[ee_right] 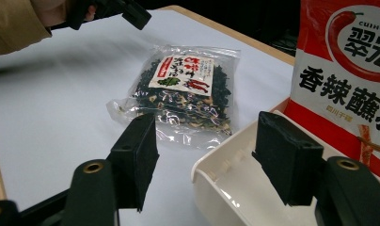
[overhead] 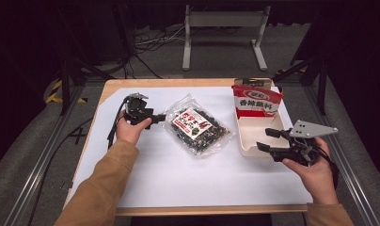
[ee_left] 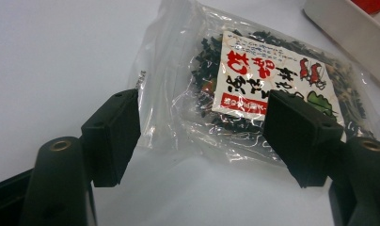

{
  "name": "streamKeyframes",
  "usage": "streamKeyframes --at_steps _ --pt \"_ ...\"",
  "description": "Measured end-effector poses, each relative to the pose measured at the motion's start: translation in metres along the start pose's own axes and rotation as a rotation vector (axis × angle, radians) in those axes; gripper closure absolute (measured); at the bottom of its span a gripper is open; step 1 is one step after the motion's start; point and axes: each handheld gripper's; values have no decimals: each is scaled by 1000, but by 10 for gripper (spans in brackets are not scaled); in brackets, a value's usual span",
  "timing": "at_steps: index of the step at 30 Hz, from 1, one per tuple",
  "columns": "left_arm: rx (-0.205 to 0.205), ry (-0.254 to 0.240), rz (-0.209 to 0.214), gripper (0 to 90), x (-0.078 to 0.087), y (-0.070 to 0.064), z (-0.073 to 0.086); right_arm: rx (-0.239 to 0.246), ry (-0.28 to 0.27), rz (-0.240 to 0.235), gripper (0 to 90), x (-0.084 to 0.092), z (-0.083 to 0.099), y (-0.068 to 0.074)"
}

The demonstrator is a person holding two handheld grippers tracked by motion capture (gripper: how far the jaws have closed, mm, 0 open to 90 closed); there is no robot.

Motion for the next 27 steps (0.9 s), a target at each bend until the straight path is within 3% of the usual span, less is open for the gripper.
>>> streamKeyframes --at_steps 6,10,13,27 --pt "-3 20 -24 287 -10 2 1 -4 3 -5 389 -1 1 0" --pt "9 21 -9 288 -15 3 2 -11 3 -9 387 -3 2 0" --pt "13 57 -11 280 -22 6 4 -13 5 -12 387 -4 3 0" --pt "47 48 -4 314 -40 13 6 -35 19 -36 392 -12 7 4"
Point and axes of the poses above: each handheld gripper's, and its own axes: x roughly backward along the jaws, z roughly out of its underside, y roughly to its left, and after that the axes turned 13 degrees about x, right-handed
